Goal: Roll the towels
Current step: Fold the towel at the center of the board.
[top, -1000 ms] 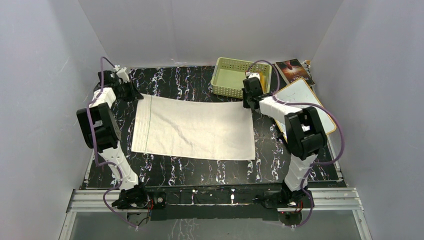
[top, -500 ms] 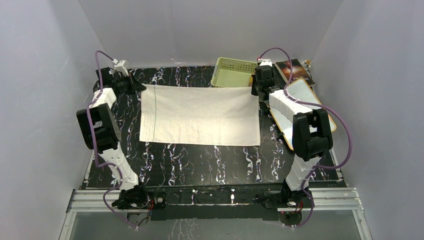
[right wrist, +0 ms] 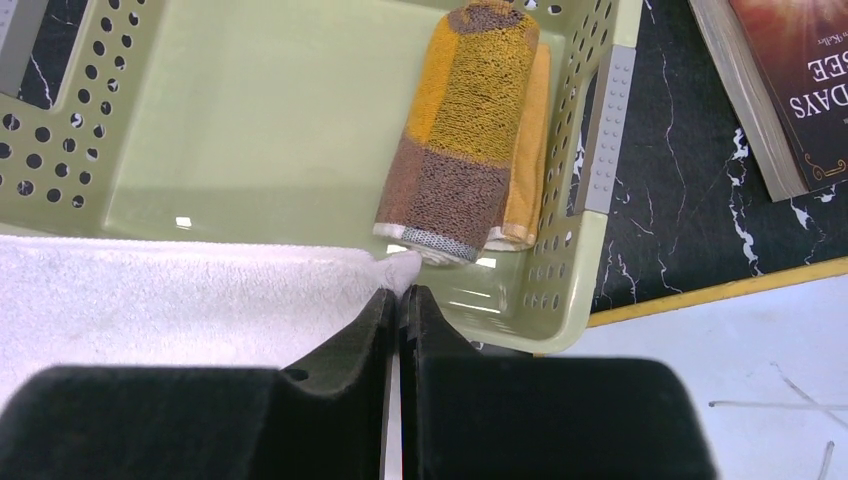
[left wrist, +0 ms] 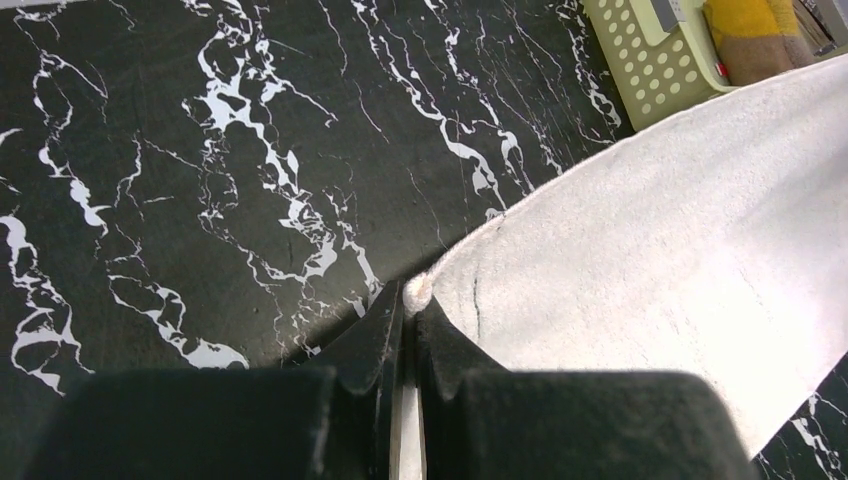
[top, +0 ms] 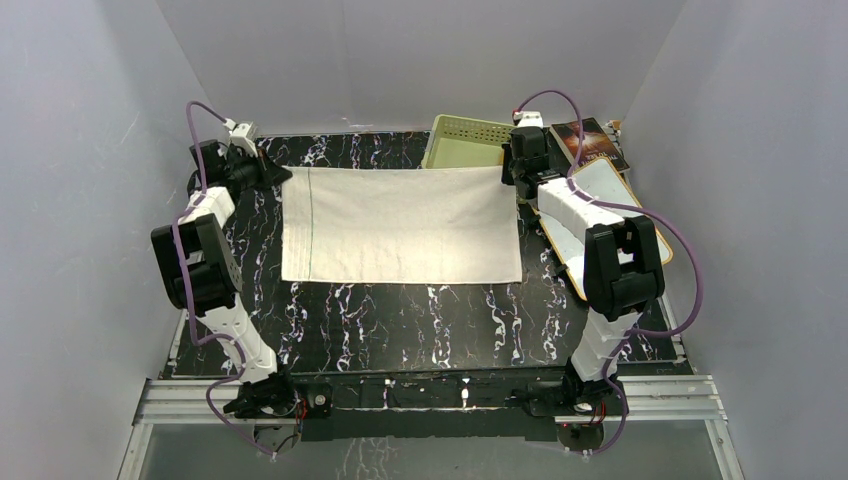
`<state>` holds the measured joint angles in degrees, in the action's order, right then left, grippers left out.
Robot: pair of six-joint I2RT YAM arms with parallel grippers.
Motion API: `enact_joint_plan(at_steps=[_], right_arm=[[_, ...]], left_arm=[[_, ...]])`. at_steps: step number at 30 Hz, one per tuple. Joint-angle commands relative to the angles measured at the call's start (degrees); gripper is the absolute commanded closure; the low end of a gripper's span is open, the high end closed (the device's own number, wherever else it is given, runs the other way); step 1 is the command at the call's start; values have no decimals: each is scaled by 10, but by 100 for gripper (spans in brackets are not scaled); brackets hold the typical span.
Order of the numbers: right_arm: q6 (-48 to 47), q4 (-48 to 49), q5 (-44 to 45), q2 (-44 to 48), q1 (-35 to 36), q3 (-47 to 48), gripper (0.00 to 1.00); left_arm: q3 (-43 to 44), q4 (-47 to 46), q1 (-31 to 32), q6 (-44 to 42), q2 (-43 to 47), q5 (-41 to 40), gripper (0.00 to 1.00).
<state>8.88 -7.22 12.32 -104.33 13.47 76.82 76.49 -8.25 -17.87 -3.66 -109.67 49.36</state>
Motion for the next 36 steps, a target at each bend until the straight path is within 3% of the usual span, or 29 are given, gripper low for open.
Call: enact_joint_plan(at_steps=[1,10,22,25,31,36], right_arm=[[-11,54,3,31,-6,30,100],[-13,84,2,70,-6,-3,100],[49,95,-29,174,-6,-195,100],[55,74,-41,191,-6,-221,100],[57,21,-33,225,-6,-254,100],[68,4,-17,244,-6,-283,100]], left_arm=[[-7,-44,-1,-24,42,21,100],[-81,-155,-1,7,61,19,100],[-234,-202,-1,14,136,5,100],[-267,-194,-1,19,164,-18,100],[-330,-175,-1,14,225,-139,100],[-366,-166,-1,28,260,-163,100]])
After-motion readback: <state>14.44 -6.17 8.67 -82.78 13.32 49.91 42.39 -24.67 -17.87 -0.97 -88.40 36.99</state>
